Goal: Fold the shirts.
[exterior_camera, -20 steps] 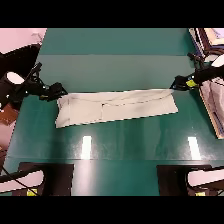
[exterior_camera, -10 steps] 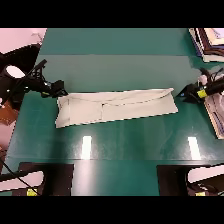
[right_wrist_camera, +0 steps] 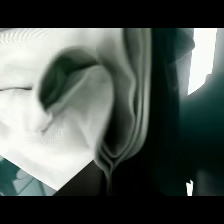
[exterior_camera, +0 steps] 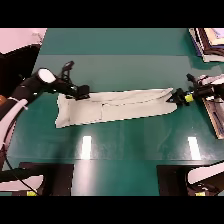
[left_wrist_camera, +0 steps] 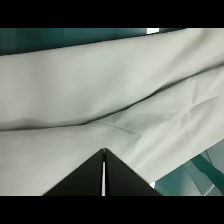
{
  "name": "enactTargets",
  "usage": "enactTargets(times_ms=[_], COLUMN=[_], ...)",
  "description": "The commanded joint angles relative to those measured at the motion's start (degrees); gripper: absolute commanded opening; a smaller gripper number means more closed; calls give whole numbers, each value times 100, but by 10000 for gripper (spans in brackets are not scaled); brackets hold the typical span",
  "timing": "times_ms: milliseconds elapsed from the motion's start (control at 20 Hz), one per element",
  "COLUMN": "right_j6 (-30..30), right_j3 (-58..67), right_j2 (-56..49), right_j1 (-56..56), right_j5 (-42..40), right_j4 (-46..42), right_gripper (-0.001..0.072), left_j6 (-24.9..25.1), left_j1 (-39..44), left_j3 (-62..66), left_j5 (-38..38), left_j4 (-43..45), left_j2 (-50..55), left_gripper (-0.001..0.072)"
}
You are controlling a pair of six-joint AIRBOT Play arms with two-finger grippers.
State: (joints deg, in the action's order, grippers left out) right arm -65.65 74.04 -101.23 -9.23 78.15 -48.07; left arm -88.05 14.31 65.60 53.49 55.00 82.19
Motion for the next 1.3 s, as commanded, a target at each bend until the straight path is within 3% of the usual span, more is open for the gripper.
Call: enactTargets(times_ms=[0, 400, 650, 1050, 1250], right_j6=[153, -505, -573, -520, -472], right_j3=[396, 1867, 2319, 2417, 2417], right_j2=[81, 1668, 1895, 1891, 1810], right_j1=[299, 916, 1790, 2844, 3521], right_j5=[131, 566, 525, 81, -323], right_j4=[195, 225, 1259, 1252, 1257], right_gripper=[21, 19, 20, 20, 20], left_j6=[-219, -369, -498, -496, -494], left_j1=[660, 1530, 1871, 1749, 957], left_j3=[173, 1875, 2553, 2658, 2677], left_j5=[-474, -479, -448, -92, 485], left_j4=[-122, -284, -348, -168, 892], left_j2=[396, 1963, 2616, 2684, 1753], left_gripper=[28, 28, 28, 28, 28])
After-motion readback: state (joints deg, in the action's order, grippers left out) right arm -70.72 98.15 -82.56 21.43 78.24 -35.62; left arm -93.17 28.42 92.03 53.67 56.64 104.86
